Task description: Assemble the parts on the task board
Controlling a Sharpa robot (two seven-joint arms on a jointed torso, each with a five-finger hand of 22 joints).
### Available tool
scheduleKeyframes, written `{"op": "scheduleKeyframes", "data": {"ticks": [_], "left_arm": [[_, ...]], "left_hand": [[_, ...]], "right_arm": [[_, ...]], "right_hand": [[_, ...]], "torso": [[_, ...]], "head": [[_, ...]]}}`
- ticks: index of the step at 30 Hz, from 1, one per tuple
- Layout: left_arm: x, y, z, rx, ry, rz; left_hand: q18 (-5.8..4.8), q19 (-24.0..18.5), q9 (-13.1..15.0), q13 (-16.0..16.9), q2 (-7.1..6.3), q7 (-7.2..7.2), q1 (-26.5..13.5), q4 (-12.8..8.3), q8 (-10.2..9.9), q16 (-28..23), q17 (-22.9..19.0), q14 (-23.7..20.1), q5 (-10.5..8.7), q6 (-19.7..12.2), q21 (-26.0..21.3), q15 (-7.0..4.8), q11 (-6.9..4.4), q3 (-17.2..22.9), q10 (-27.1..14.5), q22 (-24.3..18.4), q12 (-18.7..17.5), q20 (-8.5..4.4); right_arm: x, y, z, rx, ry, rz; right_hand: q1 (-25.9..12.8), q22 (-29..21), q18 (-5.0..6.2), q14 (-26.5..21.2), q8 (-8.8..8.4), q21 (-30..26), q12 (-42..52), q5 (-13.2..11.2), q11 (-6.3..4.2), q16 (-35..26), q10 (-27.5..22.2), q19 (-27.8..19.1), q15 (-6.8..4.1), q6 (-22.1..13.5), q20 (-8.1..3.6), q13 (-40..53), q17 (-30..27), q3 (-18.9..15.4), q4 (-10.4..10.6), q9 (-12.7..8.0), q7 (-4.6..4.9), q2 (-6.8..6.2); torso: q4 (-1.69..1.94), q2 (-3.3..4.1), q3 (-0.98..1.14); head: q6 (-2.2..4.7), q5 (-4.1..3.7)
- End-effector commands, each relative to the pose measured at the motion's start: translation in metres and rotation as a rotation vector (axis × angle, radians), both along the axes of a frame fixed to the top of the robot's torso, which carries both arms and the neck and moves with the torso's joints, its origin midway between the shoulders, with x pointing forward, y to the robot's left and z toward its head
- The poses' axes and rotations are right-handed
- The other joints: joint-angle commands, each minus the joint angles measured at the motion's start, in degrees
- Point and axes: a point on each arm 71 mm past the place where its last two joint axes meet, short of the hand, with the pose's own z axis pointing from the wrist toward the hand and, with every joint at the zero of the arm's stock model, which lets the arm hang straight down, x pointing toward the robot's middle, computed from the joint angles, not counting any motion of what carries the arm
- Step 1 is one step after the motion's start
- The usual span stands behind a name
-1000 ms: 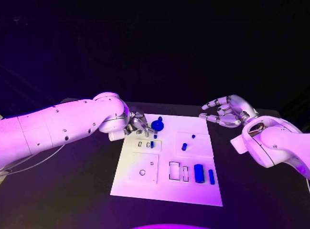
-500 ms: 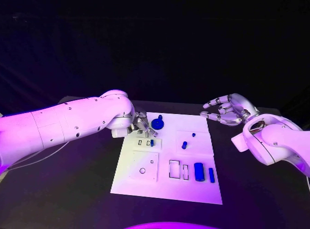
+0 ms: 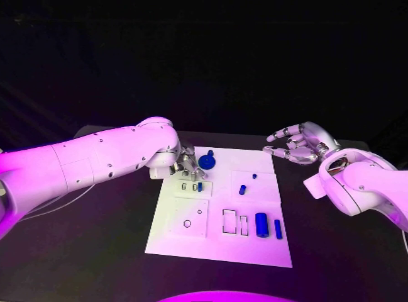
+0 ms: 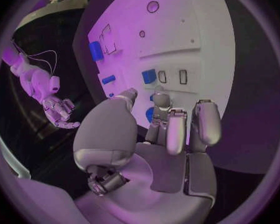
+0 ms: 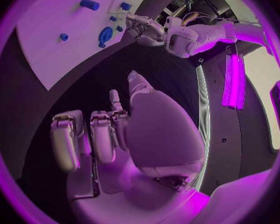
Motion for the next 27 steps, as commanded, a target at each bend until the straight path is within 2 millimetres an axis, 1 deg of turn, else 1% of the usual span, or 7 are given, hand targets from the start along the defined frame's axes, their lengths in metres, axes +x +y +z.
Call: {"op": "scheduleKeyframes", "data": {"ticks": [1, 4, 11, 13, 17, 24, 27], "left_arm": [[-0.0006, -0.0018, -0.001, 0.012, 0.031, -0.022], [-0.0006, -0.0025, -0.0019, 0.012, 0.037, -0.023], [-0.0005, -0.0045, -0.0046, 0.008, 0.054, -0.025], [-0.0003, -0.0046, -0.0052, 0.006, 0.056, -0.022], [-0.0004, -0.0057, -0.0065, 0.001, 0.06, -0.021], [-0.0009, -0.008, -0.0085, -0.004, 0.072, -0.024], [-0.0016, -0.0086, -0.0095, -0.004, 0.082, -0.029]], "left_hand": [[-1.13, 0.16, 0.12, 0.11, 0.69, -0.08, -0.03, 0.07, 0.26, -0.11, 7.41, 3.17, 0.1, -0.51, 0.22, -0.2, 0.04, -0.26, -0.51, 0.07, 0.08, 0.19], [-1.13, 0.16, 0.15, 0.11, 0.71, -0.08, 0.0, 0.06, 0.27, -0.1, 7.42, 3.17, 0.11, -0.53, 0.23, -0.19, 0.04, -0.24, -0.53, 0.08, 0.08, 0.19], [-1.15, 0.19, 0.37, 0.33, 0.79, -0.07, 0.34, 0.02, 0.34, -0.05, 7.53, 3.2, 0.13, -0.65, 0.26, -0.17, 0.05, -0.18, -0.55, 0.16, 0.23, 0.22], [-1.15, 0.19, 0.43, 0.38, 0.82, -0.07, 0.43, 0.01, 0.36, -0.04, 7.55, 3.2, 0.14, -0.67, 0.26, -0.17, 0.05, -0.16, -0.56, 0.18, 0.27, 0.23], [-1.17, 0.23, 0.59, 0.43, 0.91, -0.07, 0.67, 0.01, 0.41, 0.02, 7.66, 3.24, 0.19, -0.73, 0.29, -0.16, 0.06, -0.08, -0.61, 0.26, 0.31, 0.25], [-1.18, 0.27, 0.91, 0.72, 1.1, -0.08, 1.24, -0.02, 0.51, 0.1, 7.81, 3.29, 0.28, -0.82, 0.34, -0.15, 0.05, 0.09, -0.59, 0.38, 0.53, 0.29], [-1.2, 0.31, 1.14, 0.84, 1.25, -0.1, 1.66, -0.03, 0.58, 0.14, 7.89, 3.31, 0.32, -0.84, 0.39, -0.15, 0.04, 0.24, -0.6, 0.48, 0.62, 0.31]], "right_arm": [[-0.0002, 0.0014, -0.0002, -0.003, 0.005, 0.013], [-0.0002, 0.0016, -0.0002, -0.003, 0.005, 0.014], [-0.0002, 0.0025, -0.0001, -0.003, 0.004, 0.016], [-0.0002, 0.0026, -0.0001, -0.002, 0.004, 0.016], [-0.0001, 0.0028, 0.0, -0.002, 0.003, 0.016], [0.0001, 0.0035, 0.0, -0.002, 0.002, 0.017], [0.0002, 0.0035, 0.0, -0.002, 0.002, 0.017]], "right_hand": [[-0.29, 15.08, -0.38, 5.94, 0.15, 0.27, -0.3, 0.36, -0.38, 0.15, 1.42, 5.98, -0.22, -0.28, -0.42, 10.8, 14.99, 0.27, 0.06, -0.02, 0.04, -0.27], [-0.29, 15.08, -0.38, 5.94, 0.15, 0.27, -0.3, 0.36, -0.38, 0.15, 1.42, 5.98, -0.22, -0.28, -0.42, 10.8, 14.99, 0.27, 0.06, -0.02, 0.04, -0.27], [-0.29, 15.08, -0.38, 5.94, 0.15, 0.27, -0.3, 0.36, -0.38, 0.15, 1.42, 5.98, -0.22, -0.28, -0.42, 10.8, 14.99, 0.27, 0.06, -0.02, 0.04, -0.27], [-0.29, 15.08, -0.38, 5.94, 0.15, 0.27, -0.3, 0.36, -0.38, 0.15, 1.42, 5.98, -0.22, -0.28, -0.42, 10.8, 14.99, 0.27, 0.06, -0.02, 0.04, -0.27], [-0.29, 15.08, -0.38, 5.94, 0.15, 0.27, -0.3, 0.36, -0.38, 0.15, 1.42, 5.98, -0.22, -0.28, -0.42, 10.8, 14.99, 0.27, 0.06, -0.02, 0.04, -0.27], [-0.38, 15.06, -0.37, 5.93, 0.17, 0.24, -0.31, 0.4, -0.36, 0.13, 1.41, 5.97, -0.2, -0.35, -0.41, 10.79, 14.93, 0.33, 0.1, -0.03, 0.06, -0.22], [-0.38, 15.06, -0.37, 5.93, 0.17, 0.24, -0.31, 0.4, -0.36, 0.13, 1.41, 5.97, -0.2, -0.35, -0.41, 10.79, 14.93, 0.33, 0.1, -0.03, 0.06, -0.22]], "torso": [[0.02, -0.02, 0.0], [0.04, -0.02, 0.03], [0.09, -0.03, -0.01], [0.1, -0.04, 0.05], [0.13, -0.07, 0.02], [0.07, -0.06, 0.07], [0.08, -0.06, 0.1]], "head": [[-0.2, -0.06], [-0.26, -0.1], [-0.46, -0.17], [-0.48, -0.22], [-0.58, -0.28], [-0.68, -0.13], [-0.75, -0.27]]}}
